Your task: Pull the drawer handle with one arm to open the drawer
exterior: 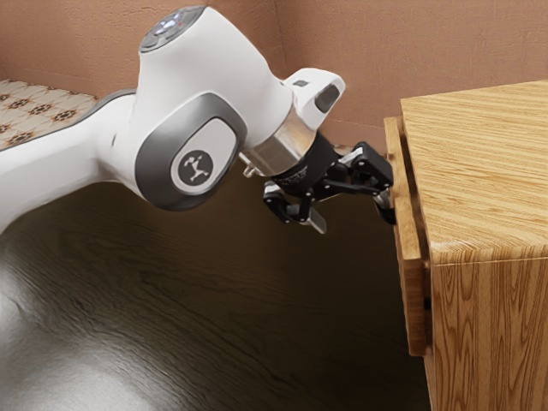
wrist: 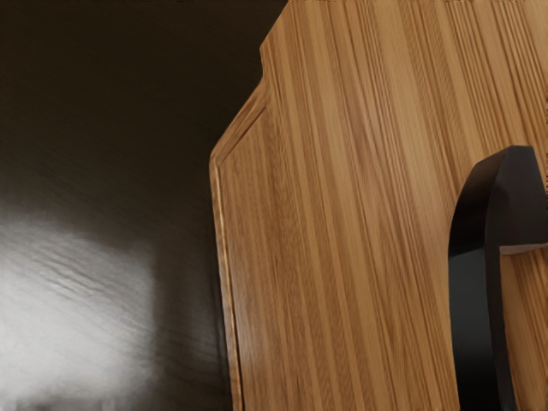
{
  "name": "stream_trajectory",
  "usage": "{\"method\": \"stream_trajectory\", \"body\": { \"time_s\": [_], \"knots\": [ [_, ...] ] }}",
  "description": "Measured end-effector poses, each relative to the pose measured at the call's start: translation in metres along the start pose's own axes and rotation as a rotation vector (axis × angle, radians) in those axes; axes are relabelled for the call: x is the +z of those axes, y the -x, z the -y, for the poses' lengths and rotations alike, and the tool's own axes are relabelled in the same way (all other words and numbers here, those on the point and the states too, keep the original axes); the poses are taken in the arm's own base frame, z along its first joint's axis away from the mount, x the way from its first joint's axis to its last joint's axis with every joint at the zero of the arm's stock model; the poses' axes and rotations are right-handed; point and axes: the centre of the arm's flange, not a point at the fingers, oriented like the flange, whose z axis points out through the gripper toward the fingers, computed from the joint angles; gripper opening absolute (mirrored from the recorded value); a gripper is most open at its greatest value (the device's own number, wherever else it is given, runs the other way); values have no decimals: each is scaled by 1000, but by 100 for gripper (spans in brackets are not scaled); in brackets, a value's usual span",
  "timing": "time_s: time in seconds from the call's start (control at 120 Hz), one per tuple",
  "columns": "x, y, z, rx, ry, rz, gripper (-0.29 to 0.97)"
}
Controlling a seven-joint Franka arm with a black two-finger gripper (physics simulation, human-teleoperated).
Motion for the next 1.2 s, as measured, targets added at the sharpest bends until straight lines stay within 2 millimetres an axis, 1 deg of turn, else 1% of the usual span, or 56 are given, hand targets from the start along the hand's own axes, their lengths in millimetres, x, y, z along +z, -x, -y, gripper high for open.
{"method": "stream_trajectory", "body": {
  "time_s": [0.308, 0.508, 0.725, 0.892, 0.942, 1.1, 1.2],
  "knots": [
    [-9, 0, 9, -12, -2, -9, 68],
    [-13, -5, 16, -26, -5, -17, 68],
    [-11, -11, 26, -43, -15, -17, 68],
    [-19, -11, 29, -48, -14, -28, 68],
    [-21, -13, 33, -54, -16, -30, 68],
    [-20, -15, 39, -63, -21, -31, 68],
    [-16, -13, 42, -65, -28, -25, 68]
  ]
}}
